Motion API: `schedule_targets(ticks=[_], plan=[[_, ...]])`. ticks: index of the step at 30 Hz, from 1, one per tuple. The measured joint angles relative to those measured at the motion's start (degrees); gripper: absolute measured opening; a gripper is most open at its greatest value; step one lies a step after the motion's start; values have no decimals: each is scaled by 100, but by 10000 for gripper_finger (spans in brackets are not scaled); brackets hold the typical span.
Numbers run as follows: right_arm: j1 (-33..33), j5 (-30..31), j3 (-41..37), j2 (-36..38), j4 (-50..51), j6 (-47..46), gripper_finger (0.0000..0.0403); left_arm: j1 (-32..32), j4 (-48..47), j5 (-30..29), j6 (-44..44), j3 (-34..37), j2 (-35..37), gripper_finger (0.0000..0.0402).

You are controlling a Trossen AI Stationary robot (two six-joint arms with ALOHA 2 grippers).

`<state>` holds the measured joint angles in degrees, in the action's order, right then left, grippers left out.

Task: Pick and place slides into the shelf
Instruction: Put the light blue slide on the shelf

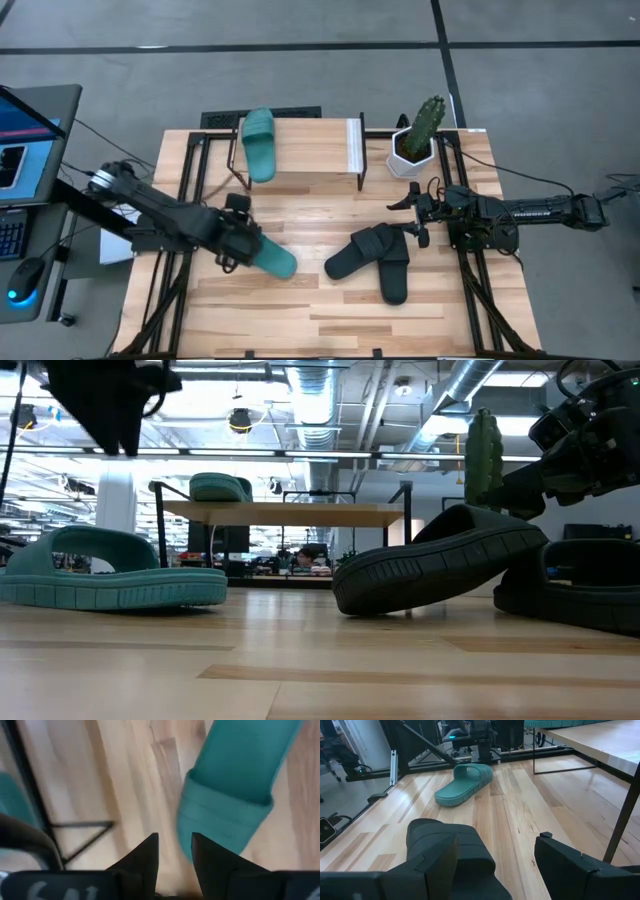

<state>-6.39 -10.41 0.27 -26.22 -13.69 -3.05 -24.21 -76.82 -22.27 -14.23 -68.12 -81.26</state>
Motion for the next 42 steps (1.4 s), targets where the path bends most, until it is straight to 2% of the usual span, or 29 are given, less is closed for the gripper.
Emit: schedule_targets(ticks=[3,6,8,10,15,20,24,29,34,40,42], plan=[[-1,0,0,0,0,0,249,0,170,503,-620,-2,-445,104],[-2,0,-1,-2,0,0,249,0,208,1193,-807,-45,-903,104],[-1,0,0,0,0,0,249,-4,-23,1233,-1082,-179,-1162,104],[-2,0,-2,-2,0,0,249,-4,-274,935,-1262,-333,-1343,104],[0,0,0,-2,0,0,249,-44,-440,-261,-1274,-740,-1457,104],[0,0,0,-1,0,-2,249,-48,-506,-845,-1222,-1237,-1453,104],[-2,0,0,-2,0,0,249,-16,-464,-1138,-1227,-1602,-1453,104],[-2,0,-2,-2,-2,0,249,67,-425,-1116,-1228,-1993,-1451,104],[0,0,-2,-2,0,0,249,76,-419,-1133,-1006,-2059,-1452,104],[-2,0,-2,-1,0,0,249,172,-9,-1663,-1204,-2059,-1453,104],[-1,0,0,-1,0,-1,249,228,131,-1617,-1135,-2059,-1453,104]])
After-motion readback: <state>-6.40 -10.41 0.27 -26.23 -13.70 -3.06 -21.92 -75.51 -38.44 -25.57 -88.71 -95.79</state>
